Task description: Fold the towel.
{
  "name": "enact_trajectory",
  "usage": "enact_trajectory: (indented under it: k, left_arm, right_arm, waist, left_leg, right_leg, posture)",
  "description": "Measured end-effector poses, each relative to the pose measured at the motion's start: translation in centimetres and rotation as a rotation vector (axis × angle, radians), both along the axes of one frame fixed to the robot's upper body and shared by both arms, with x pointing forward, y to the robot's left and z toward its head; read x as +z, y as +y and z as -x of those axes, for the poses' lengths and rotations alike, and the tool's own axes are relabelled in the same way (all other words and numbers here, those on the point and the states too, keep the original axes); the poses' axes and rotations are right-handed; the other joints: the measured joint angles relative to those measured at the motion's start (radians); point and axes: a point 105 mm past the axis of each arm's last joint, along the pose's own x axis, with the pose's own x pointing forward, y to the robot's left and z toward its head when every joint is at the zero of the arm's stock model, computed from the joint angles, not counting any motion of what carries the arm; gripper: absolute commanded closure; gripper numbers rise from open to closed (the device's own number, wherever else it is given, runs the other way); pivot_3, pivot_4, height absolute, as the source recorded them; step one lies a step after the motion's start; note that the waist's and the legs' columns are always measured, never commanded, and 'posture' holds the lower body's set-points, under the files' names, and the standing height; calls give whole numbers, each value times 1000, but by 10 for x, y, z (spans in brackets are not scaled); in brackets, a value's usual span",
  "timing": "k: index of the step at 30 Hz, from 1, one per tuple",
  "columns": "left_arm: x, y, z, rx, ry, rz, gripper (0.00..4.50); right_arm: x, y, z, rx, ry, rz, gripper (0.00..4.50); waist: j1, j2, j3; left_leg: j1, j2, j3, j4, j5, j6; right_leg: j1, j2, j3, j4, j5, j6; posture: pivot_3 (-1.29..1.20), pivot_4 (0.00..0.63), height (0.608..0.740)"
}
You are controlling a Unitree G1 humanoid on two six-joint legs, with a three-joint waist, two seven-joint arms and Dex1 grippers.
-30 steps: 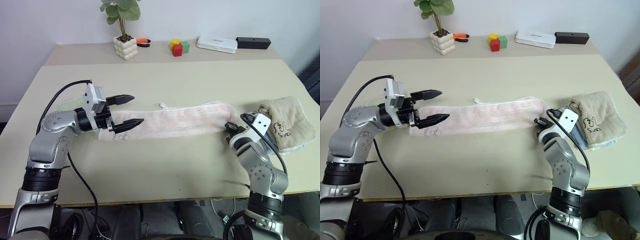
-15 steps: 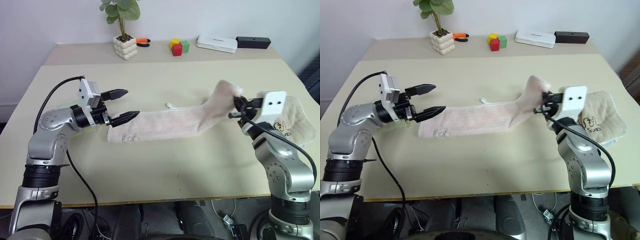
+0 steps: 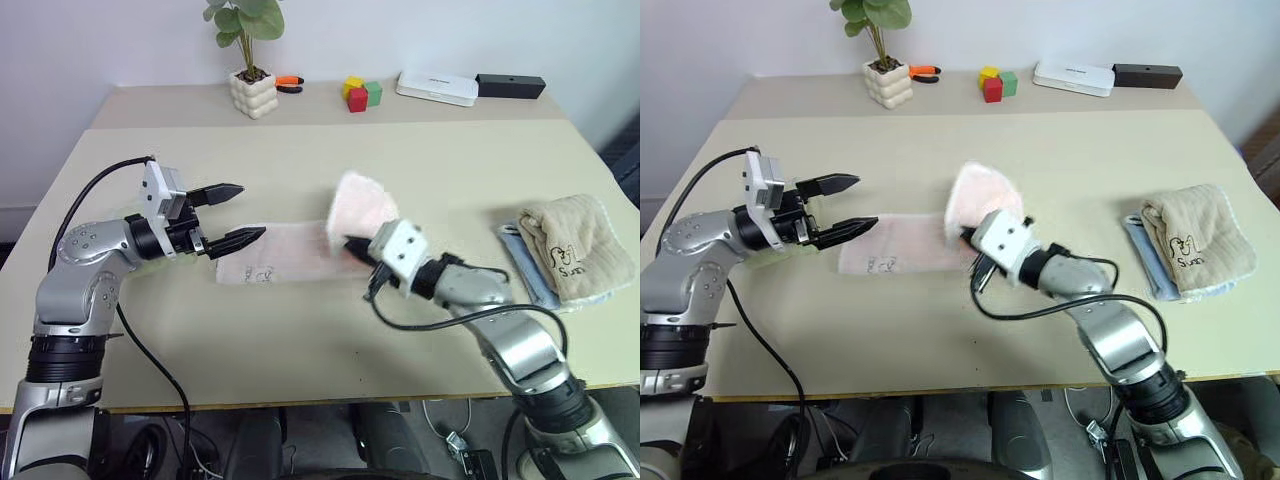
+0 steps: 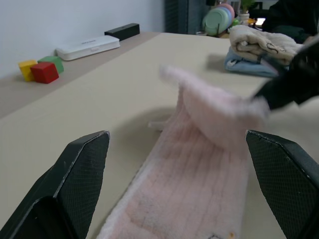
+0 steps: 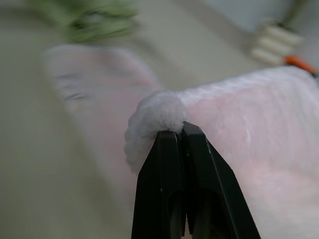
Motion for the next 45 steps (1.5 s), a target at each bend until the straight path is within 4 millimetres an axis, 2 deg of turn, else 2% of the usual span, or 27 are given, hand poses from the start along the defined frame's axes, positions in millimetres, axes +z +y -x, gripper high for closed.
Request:
enact_trajectory:
  k: [7, 8, 11, 14, 17, 18, 21, 26, 29, 32, 34, 36, 41, 43, 45]
  left_arm:
    - [2, 1, 5, 10, -3, -15, 0]
    - [1, 1, 5, 11, -2, -14, 0]
    - [1, 1, 6, 9, -1, -14, 0]
    - [1, 1, 6, 9, -1, -14, 0]
    - [2, 0, 5, 8, -2, -14, 0]
    - [2, 0, 5, 8, -3, -13, 0]
    - [2, 0, 4, 8, -2, -12, 0]
    - [1, -1, 4, 5, 0, -6, 0]
    - [0, -2, 4, 2, 4, 2, 0]
    - [-2, -4, 4, 7, 26, 20, 0]
    - [-4, -9, 5, 6, 58, 57, 0]
    - [-10, -14, 10, 8, 114, 97, 0]
    - [-21, -25, 23, 36, 244, 171, 0]
    - [-29, -26, 29, 54, 314, 192, 0]
    - [-38, -24, 33, 86, 373, 205, 0]
  right_arm:
    - [-8, 10, -13, 22, -59, 95, 4475]
    - [-9, 13, -14, 26, -61, 102, 4237]
    - [-15, 17, -13, 48, -43, 110, 3282]
    - [-19, 21, -8, 91, -48, 140, 1755]
    - [-26, 16, -5, 109, -24, 174, 145]
    - [-29, 13, -4, 109, -13, 185, 37]
    - [-25, 7, -4, 80, 53, 114, 37]
    - [36, -1, -13, 39, 153, -279, 37]
    - [67, -8, -21, 23, 172, -466, 859]
    - [79, -12, -32, -19, 173, -583, 2378]
    - [73, -20, -51, -130, 156, -604, 3433]
    - [55, -30, -68, -248, 141, -557, 4444]
    - [22, -21, -80, -319, 132, -505, 4444]
    - [2, -17, -80, -336, 159, -494, 4444]
    - [-26, -19, -78, -371, 211, -469, 4444]
  waist:
    - [0, 0, 0]
    - [-1, 0, 0]
    - [0, 0, 0]
    - [0, 0, 0]
    - [1, 0, 0]
    - [1, 0, 0]
    - [-1, 0, 0]
    - [-2, 0, 0]
    - [-1, 0, 0]
    - [-1, 0, 0]
    - [-1, 0, 0]
    - [-1, 0, 0]
    - [-9, 0, 0]
    - [-12, 0, 0]
    - [-12, 0, 0]
  left_leg:
    - [0, 0, 0, 0, 0, 0]
    - [0, 0, 0, 0, 0, 0]
    - [0, 0, 0, 0, 0, 0]
    - [0, 0, 0, 0, 0, 0]
    - [0, 0, 0, 0, 0, 0]
    - [0, 0, 0, 0, 0, 0]
    - [0, 0, 0, 0, 0, 0]
    - [1, 0, -1, 0, 0, 0]
    - [1, 0, -1, 0, 0, 0]
    - [1, 0, -1, -1, 0, 0]
    - [1, 0, 0, 0, 0, 0]
    - [0, 0, 0, -1, 0, 0]
    - [0, 0, 0, -1, 0, 0]
    - [1, 0, -1, -1, 0, 0]
    - [1, 0, -1, -1, 0, 0]
  right_leg:
    - [0, 0, 0, 0, 0, 0]
    - [0, 0, 0, 0, 0, 0]
    - [0, 0, 0, 0, 0, 0]
    - [0, 0, 0, 0, 0, 0]
    - [0, 0, 0, 0, 0, 0]
    - [0, 0, 0, 0, 0, 0]
    - [0, 0, 0, 1, 0, 0]
    - [0, 0, 0, 1, 0, 0]
    - [0, 0, -1, 1, 0, 0]
    - [0, 0, -1, 1, 0, 0]
    - [0, 0, 0, 1, 0, 0]
    - [0, 0, 0, 1, 0, 0]
    - [-1, 0, 0, 2, 0, 0]
    - [-1, 0, 0, 2, 0, 0]
    - [0, 0, 0, 2, 0, 0]
  posture:
    - [0, 150, 740]
    - [0, 150, 740]
    - [0, 150, 740]
    - [0, 150, 740]
    - [0, 150, 740]
    - [0, 150, 740]
    - [0, 150, 740]
    - [0, 150, 740]
    - [0, 150, 740]
    - [0, 150, 740]
    - [0, 150, 740]
    - [0, 150, 740]
    - [0, 150, 740]
    - [0, 150, 740]
    - [0, 150, 740]
